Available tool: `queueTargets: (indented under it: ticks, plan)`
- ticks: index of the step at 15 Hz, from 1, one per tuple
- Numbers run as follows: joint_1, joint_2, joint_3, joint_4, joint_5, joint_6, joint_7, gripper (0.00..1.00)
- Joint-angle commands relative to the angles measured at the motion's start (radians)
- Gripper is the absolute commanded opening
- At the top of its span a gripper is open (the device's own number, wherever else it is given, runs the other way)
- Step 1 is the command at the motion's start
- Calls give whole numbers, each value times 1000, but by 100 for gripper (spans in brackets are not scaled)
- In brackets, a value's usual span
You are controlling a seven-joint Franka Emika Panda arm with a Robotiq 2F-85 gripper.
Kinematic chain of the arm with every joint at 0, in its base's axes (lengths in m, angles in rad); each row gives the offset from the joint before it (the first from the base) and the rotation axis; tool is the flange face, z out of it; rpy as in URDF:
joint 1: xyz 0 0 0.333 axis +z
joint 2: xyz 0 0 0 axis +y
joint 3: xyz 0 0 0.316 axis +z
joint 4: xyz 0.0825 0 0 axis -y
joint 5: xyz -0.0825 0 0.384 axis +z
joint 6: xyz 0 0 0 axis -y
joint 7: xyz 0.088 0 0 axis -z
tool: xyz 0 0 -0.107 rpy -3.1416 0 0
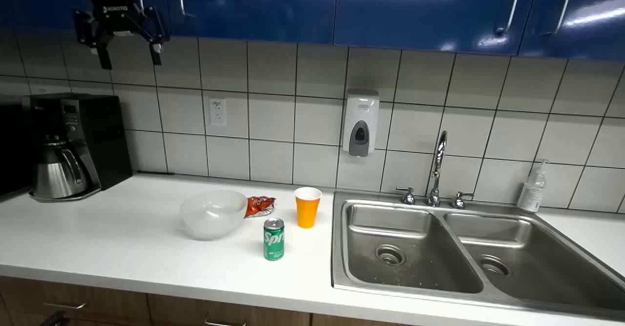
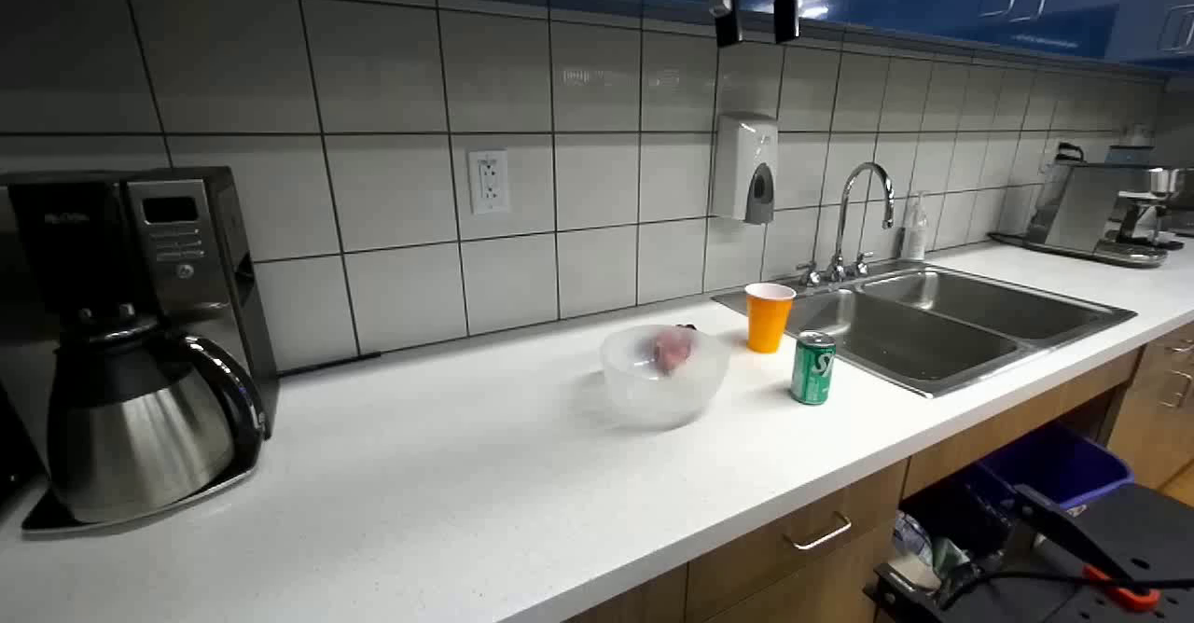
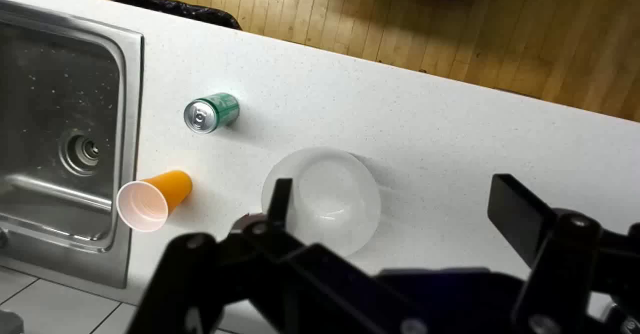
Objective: Put the can into the bowl
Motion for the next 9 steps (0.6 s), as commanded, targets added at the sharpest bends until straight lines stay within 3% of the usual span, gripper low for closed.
queueTargets:
  ticks: [1,9]
  plan:
    - [10,2,-8,2,-3,-2,3,100]
    - [11,-1,-9,-5,-1,2,-1,100]
